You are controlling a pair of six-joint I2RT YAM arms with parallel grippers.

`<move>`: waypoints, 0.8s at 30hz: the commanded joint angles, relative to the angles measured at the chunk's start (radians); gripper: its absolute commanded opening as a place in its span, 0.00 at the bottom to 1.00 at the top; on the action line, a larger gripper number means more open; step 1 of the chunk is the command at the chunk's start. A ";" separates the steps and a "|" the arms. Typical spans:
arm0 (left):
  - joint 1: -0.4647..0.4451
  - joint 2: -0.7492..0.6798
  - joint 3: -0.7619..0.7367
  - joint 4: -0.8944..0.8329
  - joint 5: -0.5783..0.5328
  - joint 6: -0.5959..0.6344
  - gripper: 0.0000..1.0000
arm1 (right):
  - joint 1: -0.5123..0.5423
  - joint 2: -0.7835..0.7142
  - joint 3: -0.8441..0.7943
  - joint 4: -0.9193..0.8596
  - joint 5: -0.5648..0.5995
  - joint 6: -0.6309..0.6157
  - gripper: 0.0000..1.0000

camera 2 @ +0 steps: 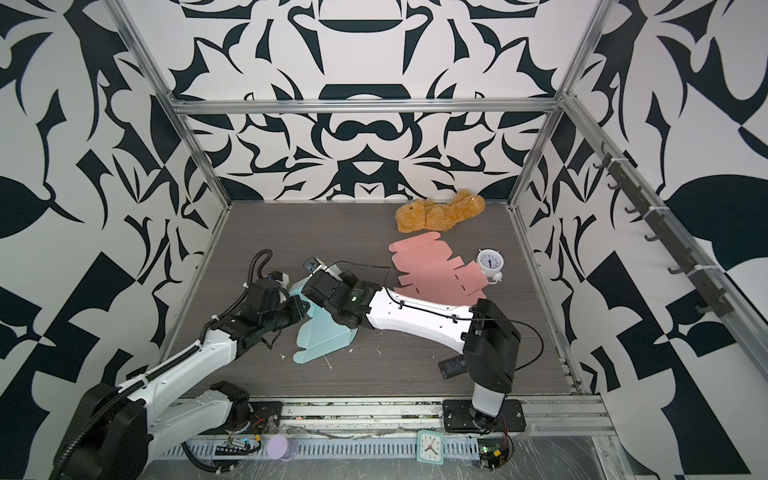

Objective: Fold the paper box

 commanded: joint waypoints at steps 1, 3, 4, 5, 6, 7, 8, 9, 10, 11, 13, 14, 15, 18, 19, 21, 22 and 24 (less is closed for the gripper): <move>-0.019 -0.015 0.009 0.051 0.012 -0.031 0.04 | 0.012 -0.012 0.049 -0.001 0.089 -0.032 0.22; -0.033 -0.021 0.018 0.058 0.004 -0.046 0.04 | 0.015 -0.011 0.055 -0.006 0.128 -0.049 0.19; -0.039 -0.022 0.021 0.061 -0.001 -0.050 0.04 | 0.014 -0.009 0.059 -0.008 0.138 -0.052 0.19; -0.047 -0.020 0.023 0.064 -0.005 -0.053 0.04 | 0.013 -0.004 0.062 -0.009 0.147 -0.054 0.19; -0.053 -0.020 0.028 0.064 -0.011 -0.052 0.04 | 0.014 -0.002 0.065 -0.009 0.151 -0.056 0.19; -0.060 -0.017 0.033 0.064 -0.016 -0.052 0.03 | 0.014 0.001 0.067 -0.011 0.158 -0.057 0.20; -0.066 -0.013 0.036 0.065 -0.021 -0.053 0.04 | 0.013 0.004 0.071 -0.011 0.162 -0.059 0.20; -0.071 -0.009 0.038 0.069 -0.024 -0.054 0.04 | 0.015 0.007 0.073 -0.010 0.167 -0.063 0.21; -0.074 -0.005 0.039 0.075 -0.023 -0.057 0.03 | 0.014 0.009 0.075 -0.010 0.175 -0.067 0.21; -0.077 -0.002 0.040 0.080 -0.023 -0.058 0.04 | 0.015 0.013 0.077 -0.011 0.181 -0.070 0.20; -0.084 0.004 0.041 0.086 -0.023 -0.063 0.03 | 0.014 0.018 0.083 -0.014 0.195 -0.075 0.20; -0.086 0.004 0.042 0.089 -0.025 -0.063 0.03 | 0.014 0.018 0.085 -0.016 0.201 -0.078 0.19; -0.089 0.004 0.042 0.090 -0.026 -0.063 0.03 | 0.014 0.019 0.086 -0.016 0.203 -0.080 0.18; -0.096 0.006 0.039 0.099 -0.036 -0.066 0.03 | 0.013 0.024 0.080 -0.013 0.217 -0.086 0.14; -0.095 0.009 0.037 0.106 -0.037 -0.067 0.03 | 0.015 0.028 0.078 -0.010 0.219 -0.088 0.13; -0.096 0.016 0.040 0.111 -0.036 -0.071 0.03 | 0.015 0.036 0.084 -0.006 0.223 -0.093 0.12; -0.099 0.019 0.042 0.115 -0.037 -0.073 0.03 | 0.015 0.041 0.088 -0.009 0.227 -0.097 0.11; -0.101 0.024 0.046 0.119 -0.036 -0.075 0.02 | 0.014 0.048 0.096 -0.012 0.237 -0.103 0.10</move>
